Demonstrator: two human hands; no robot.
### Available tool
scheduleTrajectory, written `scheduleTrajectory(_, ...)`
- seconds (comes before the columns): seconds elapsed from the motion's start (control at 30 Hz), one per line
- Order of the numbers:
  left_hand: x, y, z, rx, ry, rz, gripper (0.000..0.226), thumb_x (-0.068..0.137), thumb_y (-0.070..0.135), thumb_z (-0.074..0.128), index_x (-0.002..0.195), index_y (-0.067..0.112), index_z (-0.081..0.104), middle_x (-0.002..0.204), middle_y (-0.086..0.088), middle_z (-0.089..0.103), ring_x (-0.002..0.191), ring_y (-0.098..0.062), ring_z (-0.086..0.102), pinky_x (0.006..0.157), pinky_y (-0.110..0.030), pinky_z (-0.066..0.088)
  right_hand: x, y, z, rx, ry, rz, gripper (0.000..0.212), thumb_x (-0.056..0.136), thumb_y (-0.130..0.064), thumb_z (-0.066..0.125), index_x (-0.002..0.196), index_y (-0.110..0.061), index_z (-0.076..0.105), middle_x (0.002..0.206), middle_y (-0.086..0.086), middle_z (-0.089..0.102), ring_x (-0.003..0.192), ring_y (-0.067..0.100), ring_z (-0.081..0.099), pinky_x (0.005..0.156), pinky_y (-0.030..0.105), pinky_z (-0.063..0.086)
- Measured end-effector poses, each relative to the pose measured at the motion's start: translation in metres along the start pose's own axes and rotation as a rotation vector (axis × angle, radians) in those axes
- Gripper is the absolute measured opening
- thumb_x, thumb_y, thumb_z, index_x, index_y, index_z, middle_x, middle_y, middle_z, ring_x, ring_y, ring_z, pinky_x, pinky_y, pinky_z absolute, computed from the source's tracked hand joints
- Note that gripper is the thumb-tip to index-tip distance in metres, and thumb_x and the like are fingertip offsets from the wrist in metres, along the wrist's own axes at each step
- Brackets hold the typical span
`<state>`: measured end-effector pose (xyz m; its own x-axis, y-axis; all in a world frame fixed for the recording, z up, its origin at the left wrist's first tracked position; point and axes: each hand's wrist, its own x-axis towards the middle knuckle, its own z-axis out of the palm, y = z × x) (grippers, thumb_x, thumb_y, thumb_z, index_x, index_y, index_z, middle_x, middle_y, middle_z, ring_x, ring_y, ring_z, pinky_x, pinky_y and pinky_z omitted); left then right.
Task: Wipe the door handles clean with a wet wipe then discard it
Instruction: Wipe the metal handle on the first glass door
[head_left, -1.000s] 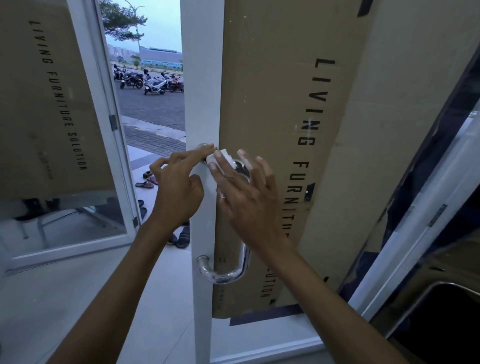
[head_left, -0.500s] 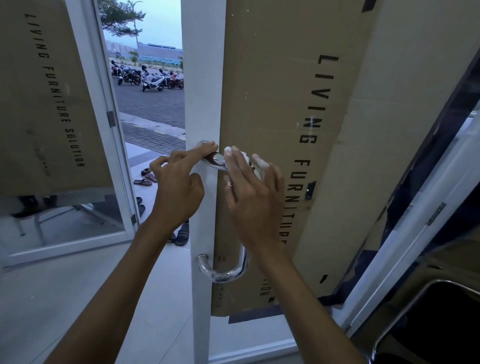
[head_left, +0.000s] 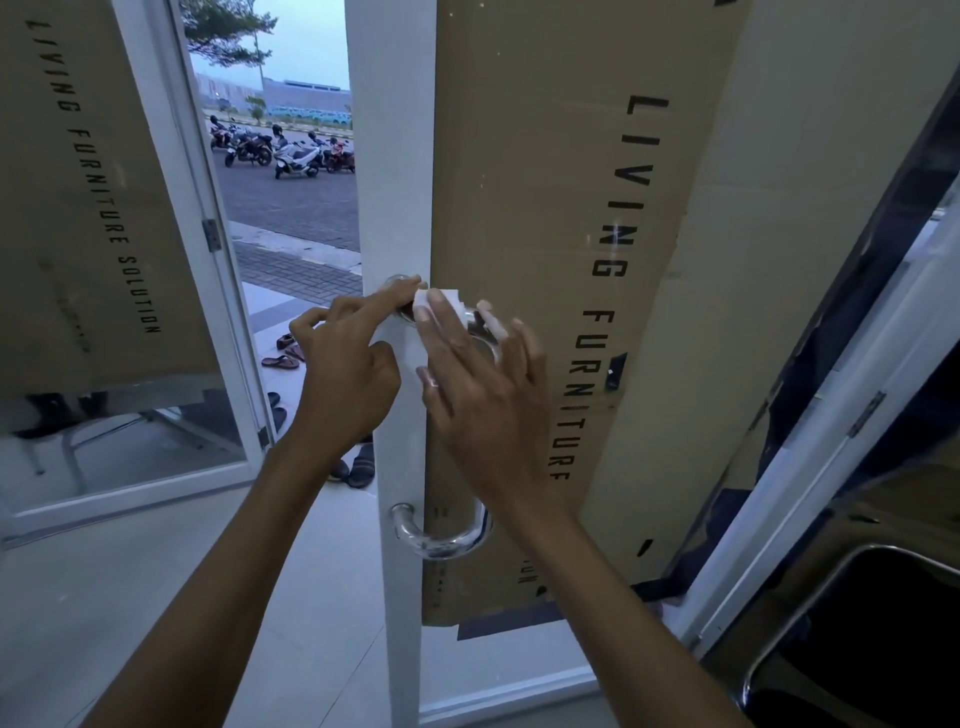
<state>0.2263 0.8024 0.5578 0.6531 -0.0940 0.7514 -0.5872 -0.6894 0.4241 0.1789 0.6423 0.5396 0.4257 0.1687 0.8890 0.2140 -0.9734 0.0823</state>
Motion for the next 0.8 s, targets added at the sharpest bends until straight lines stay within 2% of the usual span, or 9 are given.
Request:
scheduleTrajectory(0.1, 0.000, 0.000, -0.001, 0.004, 0.010, 0.027, 0.081, 0.082, -0.017, 0.064, 0.146, 0.034, 0.056, 0.131, 0.024, 0.057, 0.123, -0.012, 0.052, 0.101, -0.021, 0.016, -0.012, 0.007, -0.002, 0.008, -0.009, 0.062, 0.051, 0.111, -0.036, 0.046, 0.162, -0.025, 0.041, 0.169, -0.009, 0.035, 0.153, 0.025, 0.037, 0.124, 0.050, 0.027)
scheduleTrajectory(0.27, -0.001, -0.002, 0.002, 0.000, 0.017, 0.026, 0.078, 0.085, -0.015, 0.068, 0.146, 0.033, 0.056, 0.133, 0.023, 0.055, 0.125, -0.013, 0.052, 0.104, -0.022, 0.015, -0.023, 0.006, 0.000, 0.083, 0.004, 0.231, 0.051, 0.112, -0.035, 0.043, 0.161, -0.022, 0.041, 0.168, -0.006, 0.037, 0.152, 0.026, 0.038, 0.120, 0.051, 0.032)
scheduleTrajectory(0.33, -0.001, -0.001, 0.002, -0.010, 0.010, 0.014, 0.078, 0.086, -0.014, 0.066, 0.146, 0.034, 0.055, 0.135, 0.021, 0.058, 0.126, -0.014, 0.052, 0.105, -0.022, 0.014, -0.017, -0.002, 0.001, 0.069, 0.006, 0.200, 0.052, 0.110, -0.033, 0.048, 0.161, -0.022, 0.042, 0.169, -0.006, 0.036, 0.152, 0.026, 0.038, 0.122, 0.050, 0.031)
scheduleTrajectory(0.47, 0.000, -0.001, 0.000, -0.016, -0.015, -0.006, 0.077, 0.087, -0.015, 0.060, 0.147, 0.033, 0.055, 0.139, 0.008, 0.065, 0.127, -0.018, 0.053, 0.102, -0.025, 0.015, -0.005, -0.009, 0.002, 0.039, -0.015, 0.094, 0.049, 0.111, -0.033, 0.046, 0.159, -0.027, 0.045, 0.168, -0.009, 0.036, 0.154, 0.025, 0.036, 0.126, 0.047, 0.023)
scheduleTrajectory(0.6, 0.000, -0.001, -0.002, -0.013, -0.019, 0.016, 0.082, 0.083, -0.018, 0.059, 0.147, 0.033, 0.055, 0.138, 0.011, 0.064, 0.125, -0.014, 0.053, 0.103, -0.022, 0.015, -0.021, 0.003, 0.003, 0.101, 0.026, 0.252, 0.050, 0.109, -0.031, 0.049, 0.159, -0.027, 0.046, 0.167, -0.011, 0.039, 0.151, 0.024, 0.039, 0.119, 0.052, 0.033)
scheduleTrajectory(0.7, 0.001, -0.001, -0.001, -0.010, -0.007, 0.030, 0.082, 0.082, -0.018, 0.060, 0.147, 0.032, 0.056, 0.139, 0.012, 0.063, 0.124, -0.013, 0.053, 0.103, -0.018, 0.014, -0.031, 0.007, 0.004, 0.141, 0.058, 0.365, 0.052, 0.106, -0.028, 0.054, 0.157, -0.024, 0.049, 0.163, -0.010, 0.044, 0.146, 0.025, 0.046, 0.114, 0.047, 0.040)
scheduleTrajectory(0.8, -0.001, 0.001, 0.000, -0.038, -0.007, 0.024, 0.083, 0.079, -0.019, 0.055, 0.146, 0.030, 0.056, 0.143, 0.014, 0.059, 0.126, -0.016, 0.054, 0.104, -0.020, 0.015, -0.024, 0.001, 0.003, 0.153, 0.067, 0.402, 0.052, 0.106, -0.029, 0.052, 0.157, -0.023, 0.049, 0.162, -0.009, 0.046, 0.145, 0.023, 0.045, 0.114, 0.043, 0.040)
